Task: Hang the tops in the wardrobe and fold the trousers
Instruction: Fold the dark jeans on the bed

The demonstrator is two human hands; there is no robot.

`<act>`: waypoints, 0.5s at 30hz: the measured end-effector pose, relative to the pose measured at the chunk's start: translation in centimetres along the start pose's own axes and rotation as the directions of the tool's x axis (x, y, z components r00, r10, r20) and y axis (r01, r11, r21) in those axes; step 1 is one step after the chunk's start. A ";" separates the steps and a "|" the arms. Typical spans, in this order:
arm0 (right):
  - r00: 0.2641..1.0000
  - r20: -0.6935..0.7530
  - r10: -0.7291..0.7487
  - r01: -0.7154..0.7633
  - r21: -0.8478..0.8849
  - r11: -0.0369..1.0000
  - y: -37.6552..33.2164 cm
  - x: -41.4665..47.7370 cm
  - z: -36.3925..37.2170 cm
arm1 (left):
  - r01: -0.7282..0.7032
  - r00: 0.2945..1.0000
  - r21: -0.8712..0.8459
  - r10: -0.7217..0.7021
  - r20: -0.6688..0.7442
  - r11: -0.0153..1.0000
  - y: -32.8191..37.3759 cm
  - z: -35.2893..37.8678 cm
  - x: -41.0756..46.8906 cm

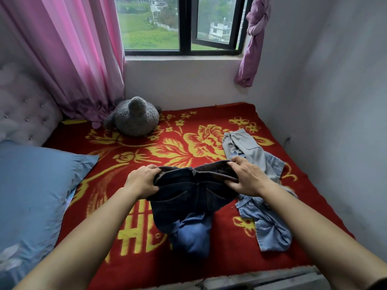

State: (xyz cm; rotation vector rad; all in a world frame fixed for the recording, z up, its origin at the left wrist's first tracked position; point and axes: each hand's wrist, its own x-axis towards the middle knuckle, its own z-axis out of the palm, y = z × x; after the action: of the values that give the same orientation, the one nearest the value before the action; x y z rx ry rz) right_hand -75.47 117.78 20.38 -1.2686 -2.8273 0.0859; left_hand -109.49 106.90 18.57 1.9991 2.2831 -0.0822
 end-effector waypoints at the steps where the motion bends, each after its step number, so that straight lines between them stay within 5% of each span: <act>1: 1.000 -0.012 0.018 -0.017 0.026 1.000 0.2 -0.1 -0.1 | 0.021 0.997 0.001 -0.021 -0.073 1.000 0.0 0.2 -0.1; 6: 0.993 -0.109 0.044 -0.037 0.062 0.997 1.1 -0.7 -0.7 | 0.021 0.939 0.002 -0.019 -0.343 1.000 -0.1 0.6 -0.5; 15: 0.968 -0.218 0.122 -0.099 0.115 0.988 1.1 -1.0 -0.5 | 0.029 0.913 -0.024 -0.036 -0.406 0.999 1.1 0.9 -0.9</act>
State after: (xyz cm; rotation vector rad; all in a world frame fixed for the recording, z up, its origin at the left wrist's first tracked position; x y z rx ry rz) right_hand -73.96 117.73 20.84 -1.3214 -2.5284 0.0844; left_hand -108.26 106.03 17.77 2.1339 2.5396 0.3891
